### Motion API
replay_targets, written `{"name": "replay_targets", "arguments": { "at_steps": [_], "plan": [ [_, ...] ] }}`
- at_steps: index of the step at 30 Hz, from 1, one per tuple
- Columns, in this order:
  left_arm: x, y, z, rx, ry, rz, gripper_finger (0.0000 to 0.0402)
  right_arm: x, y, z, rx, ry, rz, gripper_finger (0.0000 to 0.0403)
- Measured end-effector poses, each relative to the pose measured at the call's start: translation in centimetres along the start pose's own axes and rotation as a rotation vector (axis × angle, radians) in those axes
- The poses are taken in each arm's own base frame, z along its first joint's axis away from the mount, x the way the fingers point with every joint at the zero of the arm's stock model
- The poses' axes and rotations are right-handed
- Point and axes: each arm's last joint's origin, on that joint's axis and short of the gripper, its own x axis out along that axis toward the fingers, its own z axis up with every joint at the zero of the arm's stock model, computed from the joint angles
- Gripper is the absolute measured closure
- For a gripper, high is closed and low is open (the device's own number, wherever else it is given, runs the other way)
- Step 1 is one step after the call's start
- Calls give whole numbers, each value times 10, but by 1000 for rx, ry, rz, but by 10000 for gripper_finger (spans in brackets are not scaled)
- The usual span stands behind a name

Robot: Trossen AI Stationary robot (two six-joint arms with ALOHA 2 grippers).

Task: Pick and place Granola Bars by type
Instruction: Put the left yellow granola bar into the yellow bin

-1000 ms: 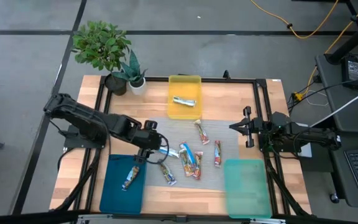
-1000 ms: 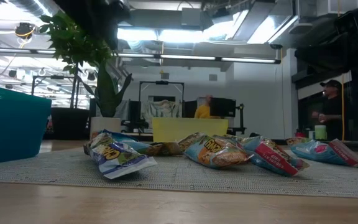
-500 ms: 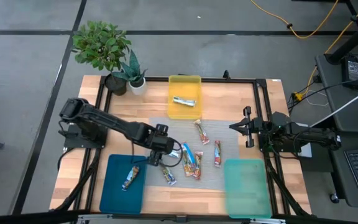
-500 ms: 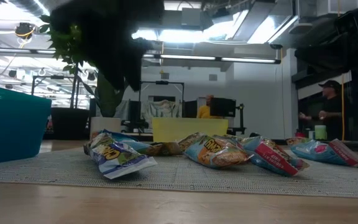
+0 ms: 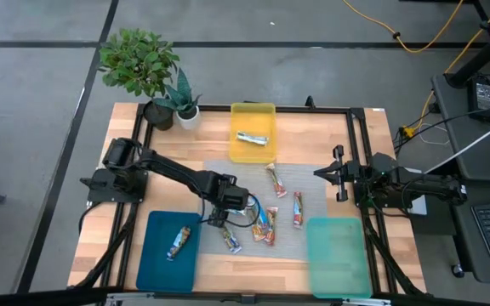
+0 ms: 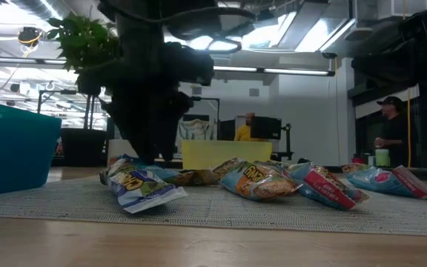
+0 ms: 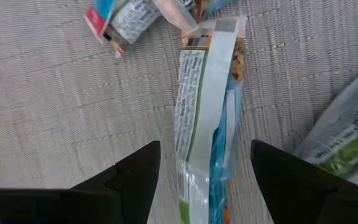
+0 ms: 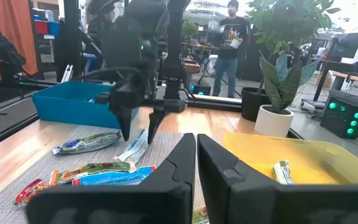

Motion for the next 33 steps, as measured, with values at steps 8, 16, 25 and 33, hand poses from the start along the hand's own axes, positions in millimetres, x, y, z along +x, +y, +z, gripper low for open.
{"name": "replay_targets", "arguments": {
  "at_steps": [8, 16, 25, 33],
  "plan": [
    [23, 0, 1, -14, 39, -53, 161, 0, 0, 0, 0, 0, 0, 381],
    [29, 1, 1, -35, 53, -67, 169, 0, 0, 0, 0, -1, 0, 381],
    [30, 2, 0, -54, 59, -86, 246, 0, 0, 0, 0, 0, 0, 381],
    [18, 3, -3, -72, 60, -93, 327, 0, 0, 0, 0, 0, 0, 381]
  ]
}}
